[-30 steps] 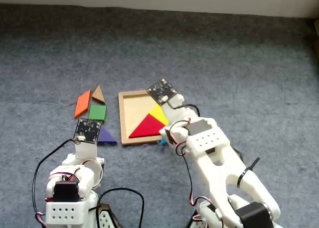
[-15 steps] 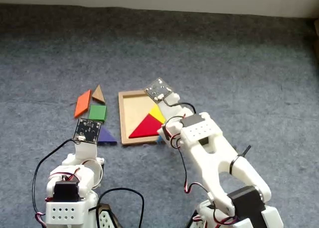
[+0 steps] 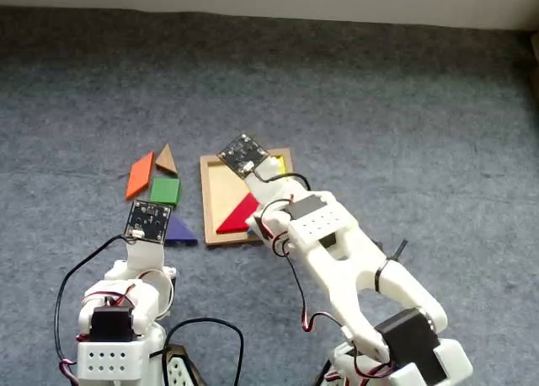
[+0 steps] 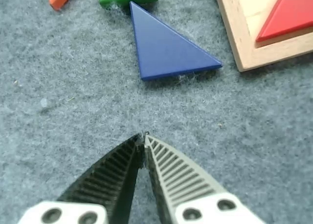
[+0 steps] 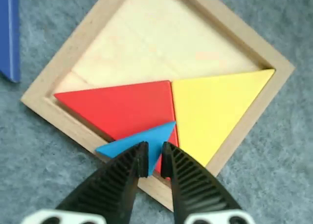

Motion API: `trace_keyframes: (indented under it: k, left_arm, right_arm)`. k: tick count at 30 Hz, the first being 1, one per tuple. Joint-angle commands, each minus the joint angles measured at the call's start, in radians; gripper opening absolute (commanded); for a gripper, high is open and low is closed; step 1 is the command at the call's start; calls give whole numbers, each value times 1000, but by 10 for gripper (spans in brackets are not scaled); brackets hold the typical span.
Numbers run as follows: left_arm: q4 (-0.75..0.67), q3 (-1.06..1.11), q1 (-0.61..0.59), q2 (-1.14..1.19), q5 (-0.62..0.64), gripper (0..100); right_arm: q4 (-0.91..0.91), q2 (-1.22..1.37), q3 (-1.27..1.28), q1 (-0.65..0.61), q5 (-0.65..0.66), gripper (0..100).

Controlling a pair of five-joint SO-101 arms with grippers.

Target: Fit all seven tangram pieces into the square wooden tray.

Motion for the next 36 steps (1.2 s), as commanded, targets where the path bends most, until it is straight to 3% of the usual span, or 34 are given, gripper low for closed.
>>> trace_keyframes:
  k: [1,10,24,36]
  left_arm:
    - [8,19,-13,-38,9,6]
    - [8,19,-13,-38,9,6]
    - [8,19,-13,-38,9,6]
    - [8,19,-13,-38,9,6]
  right_arm:
    - [-45,56,-64,-21,-5,63]
    - [-53,248,-236,-33,-5,63]
    - [-150,257,-265,-166,-5,63]
    - [-124,257,-248,-173,-5,63]
